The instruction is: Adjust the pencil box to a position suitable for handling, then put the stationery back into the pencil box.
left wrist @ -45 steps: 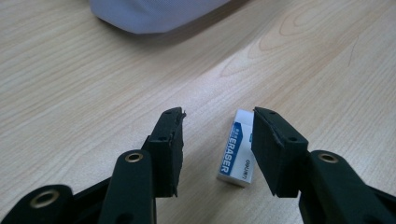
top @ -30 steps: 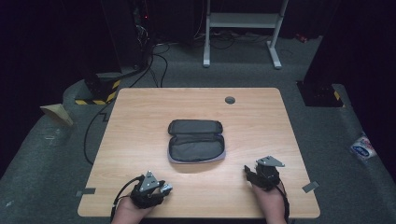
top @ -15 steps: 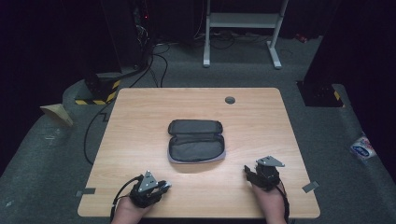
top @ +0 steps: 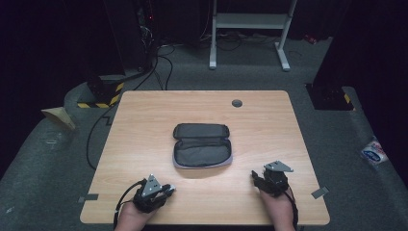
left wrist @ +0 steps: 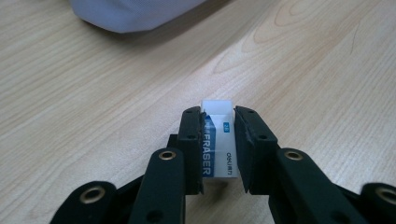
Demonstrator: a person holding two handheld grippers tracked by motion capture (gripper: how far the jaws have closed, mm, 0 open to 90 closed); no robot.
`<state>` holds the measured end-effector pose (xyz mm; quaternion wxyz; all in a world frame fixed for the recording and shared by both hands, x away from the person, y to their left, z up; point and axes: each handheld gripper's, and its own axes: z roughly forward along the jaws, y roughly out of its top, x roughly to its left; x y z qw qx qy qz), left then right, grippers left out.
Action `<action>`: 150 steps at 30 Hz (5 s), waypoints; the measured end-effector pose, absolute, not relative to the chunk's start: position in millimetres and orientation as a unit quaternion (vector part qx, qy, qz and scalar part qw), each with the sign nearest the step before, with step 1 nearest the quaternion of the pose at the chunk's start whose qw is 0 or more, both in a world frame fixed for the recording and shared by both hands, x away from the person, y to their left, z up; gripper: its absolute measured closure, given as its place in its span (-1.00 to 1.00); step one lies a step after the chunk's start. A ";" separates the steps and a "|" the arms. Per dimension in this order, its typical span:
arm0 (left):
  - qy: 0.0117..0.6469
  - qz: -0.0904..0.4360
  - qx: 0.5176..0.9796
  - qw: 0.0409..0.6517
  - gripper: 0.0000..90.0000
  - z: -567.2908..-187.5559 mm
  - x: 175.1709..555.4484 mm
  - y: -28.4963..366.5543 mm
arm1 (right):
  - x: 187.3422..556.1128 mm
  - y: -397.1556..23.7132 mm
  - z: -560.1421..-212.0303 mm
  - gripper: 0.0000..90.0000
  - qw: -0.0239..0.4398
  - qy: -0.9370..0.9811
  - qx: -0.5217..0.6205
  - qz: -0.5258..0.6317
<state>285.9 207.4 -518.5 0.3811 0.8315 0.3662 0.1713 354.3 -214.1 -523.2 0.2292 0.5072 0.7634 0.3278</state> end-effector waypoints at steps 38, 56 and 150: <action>0.381 0.199 0.798 0.423 0.62 -502.0 289.3 221.0 | 354.6 -213.4 -523.3 -0.14 0.231 0.761 0.511 0.327; 0.383 0.207 0.784 0.441 0.62 -490.4 292.9 222.0 | 355.4 -213.3 -523.3 -0.14 0.231 0.761 0.511 0.327; 0.423 0.180 0.809 0.367 0.61 -486.4 394.0 165.9 | 354.4 -212.8 -523.2 -0.15 0.231 0.762 0.510 0.326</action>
